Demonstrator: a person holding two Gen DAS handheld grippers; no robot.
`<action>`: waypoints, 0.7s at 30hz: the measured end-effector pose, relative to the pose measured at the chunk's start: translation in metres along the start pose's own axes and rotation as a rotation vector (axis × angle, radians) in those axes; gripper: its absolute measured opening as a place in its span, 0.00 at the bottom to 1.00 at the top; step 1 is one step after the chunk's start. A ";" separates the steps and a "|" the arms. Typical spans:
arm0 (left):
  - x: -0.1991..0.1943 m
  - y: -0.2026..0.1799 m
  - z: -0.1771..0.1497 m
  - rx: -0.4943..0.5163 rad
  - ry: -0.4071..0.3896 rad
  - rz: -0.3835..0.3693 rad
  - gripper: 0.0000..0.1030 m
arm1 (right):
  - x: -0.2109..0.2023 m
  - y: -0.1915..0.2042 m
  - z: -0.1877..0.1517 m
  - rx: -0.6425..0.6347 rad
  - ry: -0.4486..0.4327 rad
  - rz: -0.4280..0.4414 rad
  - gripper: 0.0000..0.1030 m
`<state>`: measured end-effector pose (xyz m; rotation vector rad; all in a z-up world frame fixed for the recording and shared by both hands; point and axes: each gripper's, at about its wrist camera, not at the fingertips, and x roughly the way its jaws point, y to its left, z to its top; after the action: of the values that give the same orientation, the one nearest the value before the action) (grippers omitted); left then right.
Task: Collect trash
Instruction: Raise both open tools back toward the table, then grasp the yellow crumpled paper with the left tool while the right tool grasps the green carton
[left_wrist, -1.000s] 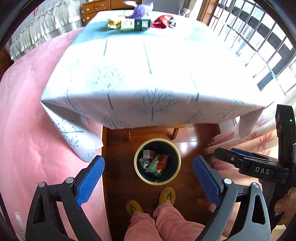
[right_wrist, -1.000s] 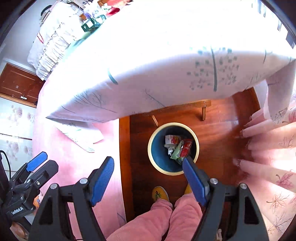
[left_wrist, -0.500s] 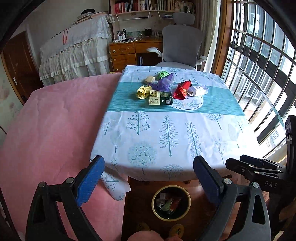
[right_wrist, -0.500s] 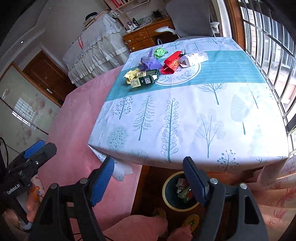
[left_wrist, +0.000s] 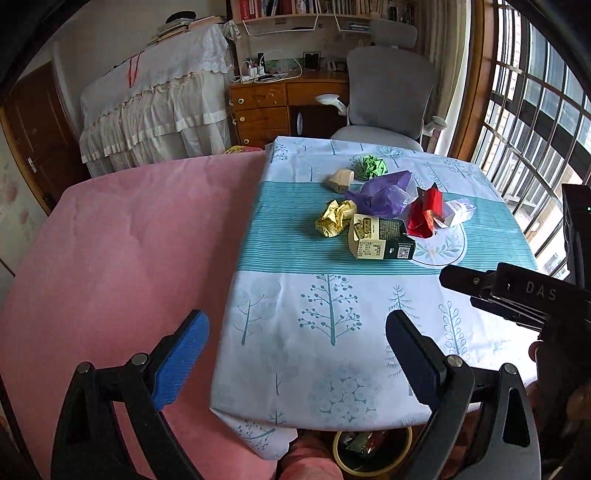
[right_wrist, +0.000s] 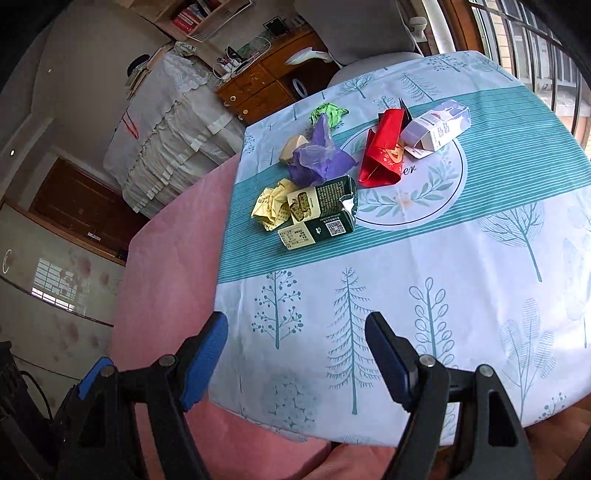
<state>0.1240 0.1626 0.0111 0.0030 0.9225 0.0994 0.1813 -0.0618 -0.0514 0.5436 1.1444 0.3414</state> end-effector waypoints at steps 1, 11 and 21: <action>0.015 0.006 0.011 0.006 0.007 -0.013 0.93 | 0.014 -0.002 0.008 0.042 0.003 -0.003 0.75; 0.147 0.040 0.102 0.073 0.100 -0.132 0.93 | 0.124 -0.027 0.057 0.423 0.013 -0.115 0.76; 0.230 0.002 0.140 0.115 0.226 -0.299 0.93 | 0.119 -0.052 0.057 0.504 -0.004 -0.144 0.32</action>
<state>0.3737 0.1904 -0.0873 -0.0404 1.1430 -0.2353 0.2789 -0.0554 -0.1540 0.8950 1.2620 -0.0799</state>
